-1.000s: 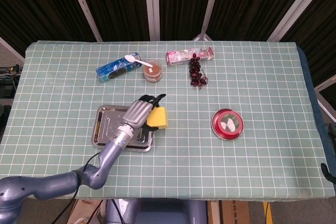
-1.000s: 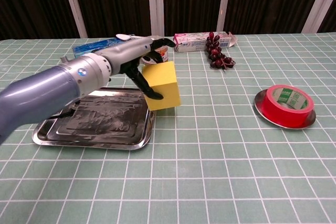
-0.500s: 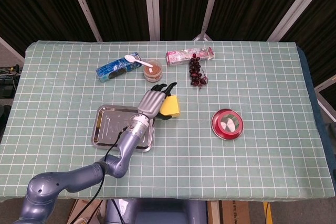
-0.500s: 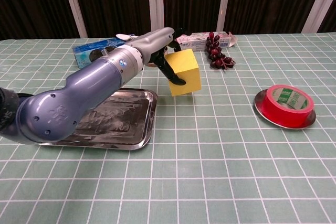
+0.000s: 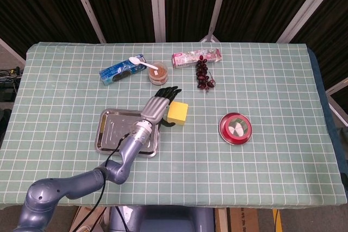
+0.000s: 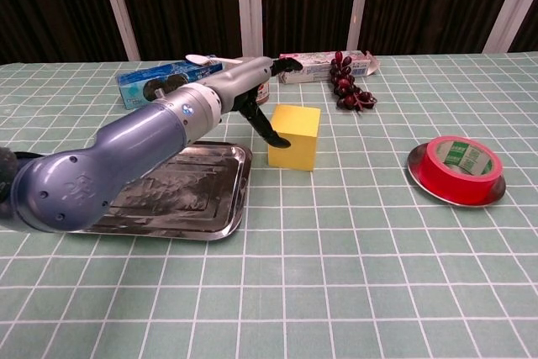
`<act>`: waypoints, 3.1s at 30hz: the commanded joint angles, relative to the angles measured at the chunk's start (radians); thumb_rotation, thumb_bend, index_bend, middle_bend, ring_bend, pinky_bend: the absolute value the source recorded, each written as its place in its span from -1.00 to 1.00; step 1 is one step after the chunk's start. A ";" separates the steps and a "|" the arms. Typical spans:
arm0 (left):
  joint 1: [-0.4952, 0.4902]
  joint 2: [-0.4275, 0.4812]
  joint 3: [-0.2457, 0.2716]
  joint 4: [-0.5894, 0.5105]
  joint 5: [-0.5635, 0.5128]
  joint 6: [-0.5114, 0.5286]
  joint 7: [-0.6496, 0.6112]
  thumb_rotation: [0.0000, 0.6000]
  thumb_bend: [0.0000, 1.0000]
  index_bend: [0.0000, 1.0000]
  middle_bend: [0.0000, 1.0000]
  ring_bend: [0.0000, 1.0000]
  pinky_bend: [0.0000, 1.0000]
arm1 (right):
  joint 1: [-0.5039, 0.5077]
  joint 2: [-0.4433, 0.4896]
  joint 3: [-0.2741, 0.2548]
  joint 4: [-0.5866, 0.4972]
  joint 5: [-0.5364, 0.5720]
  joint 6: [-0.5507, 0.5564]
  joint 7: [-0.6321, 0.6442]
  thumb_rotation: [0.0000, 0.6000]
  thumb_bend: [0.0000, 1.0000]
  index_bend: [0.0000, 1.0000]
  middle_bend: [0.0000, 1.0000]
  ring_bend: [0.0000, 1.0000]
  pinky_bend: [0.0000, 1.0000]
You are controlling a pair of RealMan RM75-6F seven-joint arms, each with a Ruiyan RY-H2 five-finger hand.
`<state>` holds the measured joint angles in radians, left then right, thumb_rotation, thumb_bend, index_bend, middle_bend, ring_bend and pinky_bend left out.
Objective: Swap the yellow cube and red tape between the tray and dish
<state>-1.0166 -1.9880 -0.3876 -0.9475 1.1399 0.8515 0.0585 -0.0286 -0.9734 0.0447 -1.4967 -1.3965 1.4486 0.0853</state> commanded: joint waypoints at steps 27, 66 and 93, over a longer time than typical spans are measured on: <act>0.673 0.769 0.411 -0.804 0.113 0.527 0.132 1.00 -0.95 -1.00 -0.98 -1.00 -1.00 | 0.470 -0.088 0.114 -0.126 0.034 -0.522 -0.237 1.00 -0.21 -1.00 -1.00 -1.00 -1.00; 0.751 0.726 0.375 -0.706 0.246 0.508 0.016 1.00 -0.95 -1.00 -0.96 -1.00 -1.00 | 0.793 -0.290 0.054 -0.069 0.449 -0.735 -0.611 0.75 -0.36 -1.00 -1.00 -1.00 -1.00; 0.763 0.730 0.359 -0.711 0.263 0.480 0.011 1.00 -0.95 -1.00 -0.98 -1.00 -1.00 | 0.809 -0.313 -0.004 0.050 0.450 -0.768 -0.474 1.00 -0.36 -1.00 -0.50 -0.60 -0.13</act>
<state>-0.2529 -1.2579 -0.0283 -1.6581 1.4031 1.3319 0.0690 0.7827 -1.2871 0.0419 -1.4508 -0.9418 0.6816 -0.3953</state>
